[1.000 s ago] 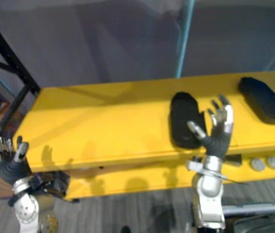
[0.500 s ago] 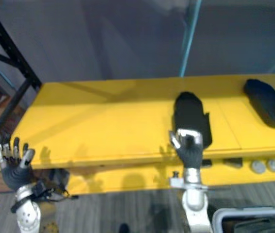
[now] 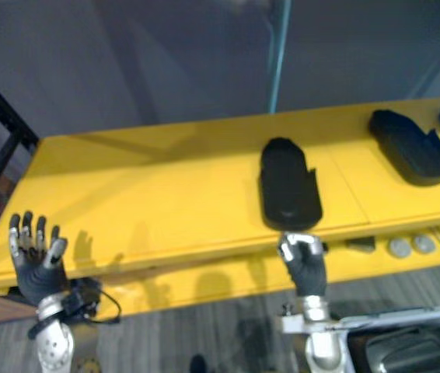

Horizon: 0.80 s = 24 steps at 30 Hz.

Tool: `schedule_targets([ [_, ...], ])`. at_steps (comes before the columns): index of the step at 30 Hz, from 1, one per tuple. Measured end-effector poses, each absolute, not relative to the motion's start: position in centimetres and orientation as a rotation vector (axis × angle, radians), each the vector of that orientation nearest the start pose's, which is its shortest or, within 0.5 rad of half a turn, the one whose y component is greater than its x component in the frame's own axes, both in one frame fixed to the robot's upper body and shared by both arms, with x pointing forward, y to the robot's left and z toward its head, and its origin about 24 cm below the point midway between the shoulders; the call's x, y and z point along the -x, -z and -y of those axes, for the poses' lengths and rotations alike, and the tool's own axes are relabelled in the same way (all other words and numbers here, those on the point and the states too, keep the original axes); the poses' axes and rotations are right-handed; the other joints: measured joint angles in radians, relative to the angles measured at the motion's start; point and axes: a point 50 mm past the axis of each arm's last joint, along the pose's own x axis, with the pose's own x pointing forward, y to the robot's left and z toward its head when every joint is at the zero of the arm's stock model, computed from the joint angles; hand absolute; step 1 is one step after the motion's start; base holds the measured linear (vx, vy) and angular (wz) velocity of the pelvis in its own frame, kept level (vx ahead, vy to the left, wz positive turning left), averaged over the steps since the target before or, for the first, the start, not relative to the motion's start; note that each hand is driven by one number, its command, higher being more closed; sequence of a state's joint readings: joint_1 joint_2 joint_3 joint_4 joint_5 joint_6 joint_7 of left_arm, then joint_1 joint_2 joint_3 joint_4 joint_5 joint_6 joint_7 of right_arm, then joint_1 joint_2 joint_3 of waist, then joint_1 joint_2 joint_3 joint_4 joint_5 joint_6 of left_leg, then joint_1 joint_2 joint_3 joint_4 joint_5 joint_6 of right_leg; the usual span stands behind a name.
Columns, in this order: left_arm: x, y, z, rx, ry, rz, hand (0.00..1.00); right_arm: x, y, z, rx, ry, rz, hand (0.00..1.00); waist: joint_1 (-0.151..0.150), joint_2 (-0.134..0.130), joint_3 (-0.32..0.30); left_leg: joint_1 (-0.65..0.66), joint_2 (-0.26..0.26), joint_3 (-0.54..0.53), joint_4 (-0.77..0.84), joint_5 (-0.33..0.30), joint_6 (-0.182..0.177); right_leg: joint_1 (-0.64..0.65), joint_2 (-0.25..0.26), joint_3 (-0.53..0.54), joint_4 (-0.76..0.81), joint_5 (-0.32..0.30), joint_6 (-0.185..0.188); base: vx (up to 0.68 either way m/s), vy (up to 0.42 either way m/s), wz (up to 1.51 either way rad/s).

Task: Walk over and take plastic housings, then place them on the shelf

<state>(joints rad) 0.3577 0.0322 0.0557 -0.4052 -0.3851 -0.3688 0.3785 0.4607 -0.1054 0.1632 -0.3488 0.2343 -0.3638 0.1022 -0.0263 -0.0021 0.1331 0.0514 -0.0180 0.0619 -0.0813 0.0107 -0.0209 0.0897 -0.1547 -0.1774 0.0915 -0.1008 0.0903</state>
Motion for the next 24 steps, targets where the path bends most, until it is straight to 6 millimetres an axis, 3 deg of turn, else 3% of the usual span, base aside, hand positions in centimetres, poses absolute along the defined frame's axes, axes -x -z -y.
schedule_targets([
  [4, -16.4, -8.5, -21.2, 0.367, -0.556, 0.372, 0.00, -15.2, -5.1, 15.0, -0.174, -0.137, 0.170, 1.00, -0.018, 0.001, 0.001, 0.001, 0.000, 0.006, -0.005, 0.001, -0.001, -0.004, 0.000, 0.014, 0.000, 0.000, 0.000, -0.02, -0.001, -0.07],
  [14, -16.5, -8.3, -20.9, 0.362, -0.547, 0.351, 0.00, -15.1, -3.1, 15.4, -0.139, -0.051, 0.079, 1.00, -0.020, 0.002, 0.000, 0.000, 0.003, 0.010, -0.006, 0.009, -0.003, -0.005, 0.004, 0.015, 0.000, 0.000, 0.000, 0.00, -0.001, -0.01],
  [24, -16.8, -7.3, -21.0, 0.343, -0.549, 0.308, 0.00, -18.1, -1.9, 16.0, -0.030, 0.032, 0.069, 1.00, -0.014, 0.003, -0.001, -0.002, 0.003, -0.002, -0.007, 0.029, -0.002, -0.002, 0.005, 0.009, 0.000, 0.004, 0.004, -0.02, -0.002, 0.01],
])
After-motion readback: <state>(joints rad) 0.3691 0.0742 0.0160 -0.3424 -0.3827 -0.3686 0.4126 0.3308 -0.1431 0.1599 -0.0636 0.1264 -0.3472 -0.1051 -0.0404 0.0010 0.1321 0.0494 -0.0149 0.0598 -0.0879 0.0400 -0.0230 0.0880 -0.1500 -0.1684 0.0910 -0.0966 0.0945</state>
